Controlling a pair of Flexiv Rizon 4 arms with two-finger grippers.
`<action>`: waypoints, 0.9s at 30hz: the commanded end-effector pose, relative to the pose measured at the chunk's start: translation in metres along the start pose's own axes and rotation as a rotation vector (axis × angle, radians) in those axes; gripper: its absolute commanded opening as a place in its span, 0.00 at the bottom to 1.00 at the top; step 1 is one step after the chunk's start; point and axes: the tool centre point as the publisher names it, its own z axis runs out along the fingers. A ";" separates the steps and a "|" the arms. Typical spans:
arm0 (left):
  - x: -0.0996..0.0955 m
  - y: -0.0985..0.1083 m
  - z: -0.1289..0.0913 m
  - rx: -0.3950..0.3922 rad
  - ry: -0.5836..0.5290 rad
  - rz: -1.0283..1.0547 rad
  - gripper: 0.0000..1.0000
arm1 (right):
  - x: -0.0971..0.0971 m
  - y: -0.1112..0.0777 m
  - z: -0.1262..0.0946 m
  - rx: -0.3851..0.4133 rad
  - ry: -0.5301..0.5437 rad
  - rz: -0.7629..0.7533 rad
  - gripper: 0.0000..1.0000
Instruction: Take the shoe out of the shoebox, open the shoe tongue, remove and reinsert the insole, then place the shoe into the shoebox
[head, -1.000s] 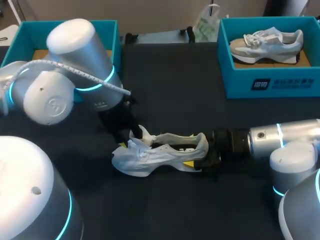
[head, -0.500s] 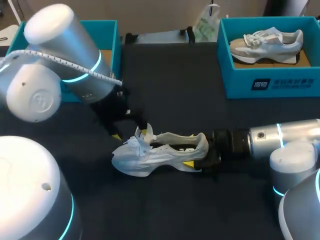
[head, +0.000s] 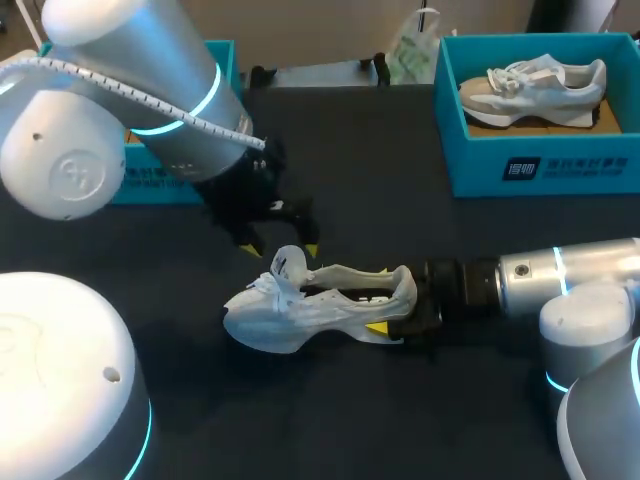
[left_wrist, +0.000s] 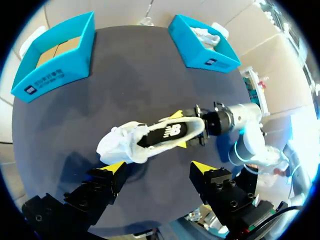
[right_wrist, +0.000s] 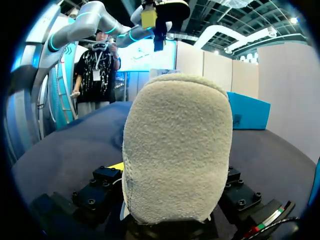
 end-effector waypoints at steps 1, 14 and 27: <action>0.015 -0.007 -0.015 -0.048 -0.024 0.035 0.84 | 0.000 0.002 0.000 0.006 0.000 0.001 0.00; 0.038 -0.015 -0.014 -0.130 -0.085 0.455 0.00 | 0.000 0.002 0.000 0.006 0.000 0.001 0.00; 0.048 -0.038 -0.002 -0.260 0.021 0.682 0.00 | 0.000 0.002 0.000 0.006 0.000 0.001 0.00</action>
